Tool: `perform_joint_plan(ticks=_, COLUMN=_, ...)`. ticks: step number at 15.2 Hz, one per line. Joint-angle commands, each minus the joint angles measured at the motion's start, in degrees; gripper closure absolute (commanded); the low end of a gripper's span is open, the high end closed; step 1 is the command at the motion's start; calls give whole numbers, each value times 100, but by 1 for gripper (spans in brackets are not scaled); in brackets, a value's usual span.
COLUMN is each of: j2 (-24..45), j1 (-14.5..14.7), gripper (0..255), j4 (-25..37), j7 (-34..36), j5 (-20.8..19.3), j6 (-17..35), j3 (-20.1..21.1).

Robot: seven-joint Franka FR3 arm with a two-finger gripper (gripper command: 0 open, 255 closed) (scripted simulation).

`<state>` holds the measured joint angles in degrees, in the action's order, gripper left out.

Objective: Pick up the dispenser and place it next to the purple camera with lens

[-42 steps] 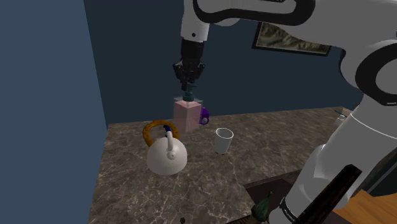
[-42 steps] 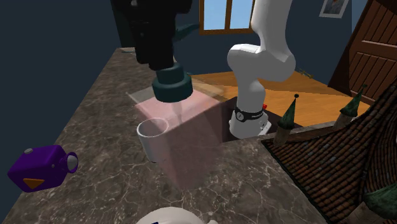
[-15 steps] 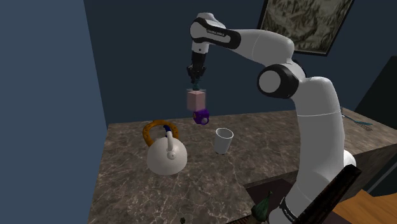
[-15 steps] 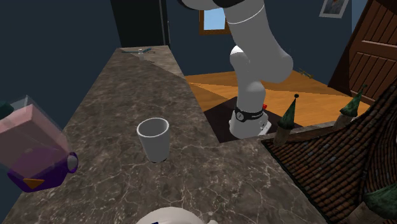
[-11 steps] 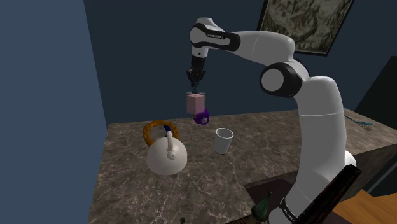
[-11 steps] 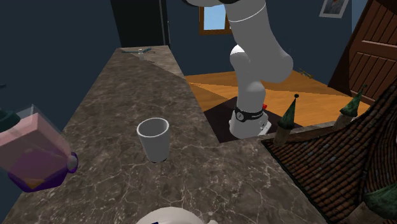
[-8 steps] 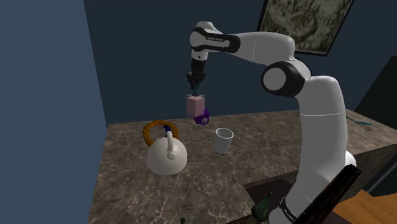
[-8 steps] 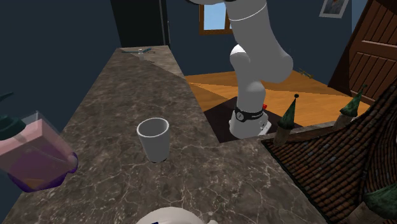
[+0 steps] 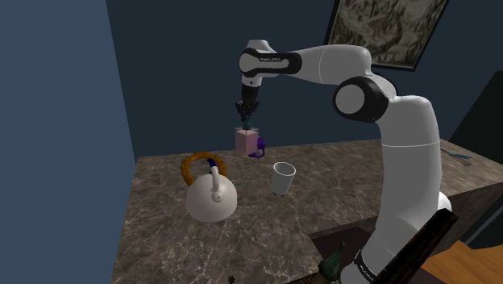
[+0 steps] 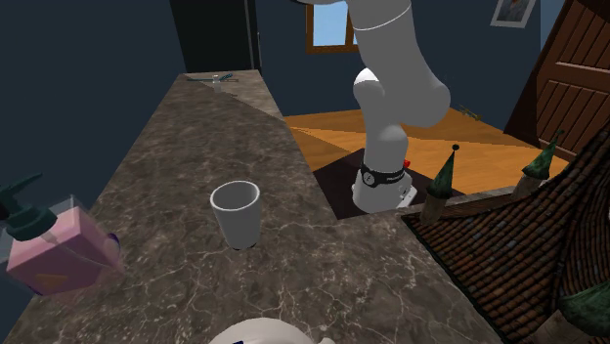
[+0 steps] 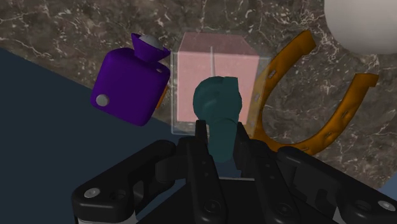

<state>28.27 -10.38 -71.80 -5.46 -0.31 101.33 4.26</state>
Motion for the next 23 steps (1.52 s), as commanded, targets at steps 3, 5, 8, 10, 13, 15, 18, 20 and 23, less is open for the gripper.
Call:
perform_joint_plan(ticks=3, j2=4, j1=1, gripper=255, j4=-308, j7=4, j5=-1, j6=318, j3=0)
perform_joint_plan(ticks=5, j2=12, j1=-1, gripper=255, j4=-450, j7=2, j5=-1, j6=467, j3=-1)
perform_joint_plan(ticks=8, j2=34, j1=-3, gripper=255, j4=-646, j7=-1, j5=-2, j6=686, j3=-2)
perform_joint_plan(ticks=10, j2=56, j1=-4, gripper=255, j4=-766, j7=-3, j5=-3, j6=828, j3=-3)
perform_joint_plan(ticks=13, j2=79, j1=-5, gripper=255, j4=-864, j7=-5, j5=-4, j6=948, j3=-4)
perform_joint_plan(ticks=15, j2=80, j1=-5, gripper=255, j4=-863, j7=-5, j5=-4, j6=948, j3=-5)
perform_joint_plan(ticks=18, j2=80, j1=-5, gripper=255, j4=-863, j7=-5, j5=-4, j6=948, j3=-4)
perform_joint_plan(ticks=20, j2=80, j1=-5, gripper=255, j4=-863, j7=-5, j5=-4, j6=948, j3=-4)
perform_joint_plan(ticks=23, j2=80, j1=-5, gripper=0, j4=-864, j7=-5, j5=-4, j6=948, j3=-4)
